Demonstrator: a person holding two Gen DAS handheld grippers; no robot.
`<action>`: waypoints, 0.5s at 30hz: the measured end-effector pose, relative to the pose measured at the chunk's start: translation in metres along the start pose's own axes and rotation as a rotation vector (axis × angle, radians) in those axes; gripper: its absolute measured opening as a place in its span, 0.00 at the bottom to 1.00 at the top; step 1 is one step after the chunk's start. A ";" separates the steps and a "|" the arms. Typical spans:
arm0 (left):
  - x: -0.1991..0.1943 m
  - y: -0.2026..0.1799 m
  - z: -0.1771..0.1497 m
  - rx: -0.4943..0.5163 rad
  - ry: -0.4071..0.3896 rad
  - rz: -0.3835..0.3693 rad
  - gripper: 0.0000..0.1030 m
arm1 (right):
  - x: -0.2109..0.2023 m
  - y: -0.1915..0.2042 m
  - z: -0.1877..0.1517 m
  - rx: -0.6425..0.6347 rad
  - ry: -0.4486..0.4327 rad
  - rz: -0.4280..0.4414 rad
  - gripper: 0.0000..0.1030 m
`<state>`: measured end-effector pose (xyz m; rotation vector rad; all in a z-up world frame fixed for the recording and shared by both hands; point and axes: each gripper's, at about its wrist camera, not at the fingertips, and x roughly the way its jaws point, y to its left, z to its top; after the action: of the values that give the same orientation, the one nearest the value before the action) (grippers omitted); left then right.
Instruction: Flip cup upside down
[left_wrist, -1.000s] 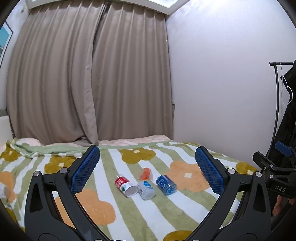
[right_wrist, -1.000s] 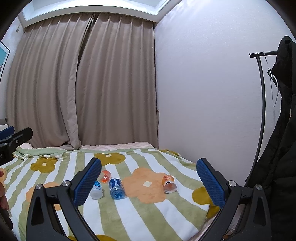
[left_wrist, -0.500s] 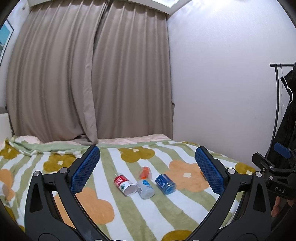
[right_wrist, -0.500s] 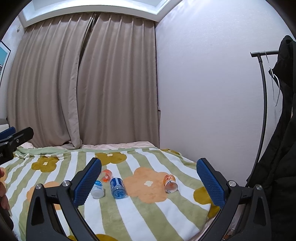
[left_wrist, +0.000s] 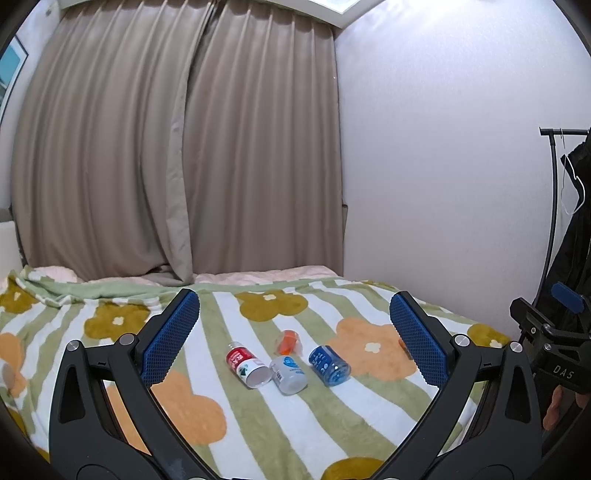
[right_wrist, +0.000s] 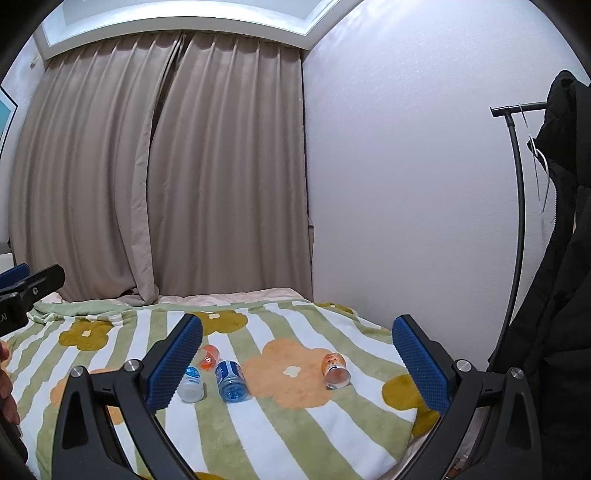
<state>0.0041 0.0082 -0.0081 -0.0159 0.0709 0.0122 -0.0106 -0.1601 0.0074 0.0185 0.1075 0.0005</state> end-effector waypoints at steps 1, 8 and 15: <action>0.000 0.001 0.000 0.000 0.000 -0.001 1.00 | 0.000 0.000 0.000 0.000 -0.001 0.001 1.00; -0.001 0.000 0.001 0.001 0.001 0.000 1.00 | 0.000 0.000 0.000 0.000 0.000 0.002 1.00; -0.001 0.000 0.001 0.001 0.004 -0.001 1.00 | 0.000 0.000 -0.001 0.001 0.001 0.003 1.00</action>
<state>0.0034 0.0081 -0.0070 -0.0148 0.0748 0.0116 -0.0108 -0.1596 0.0068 0.0192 0.1087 0.0036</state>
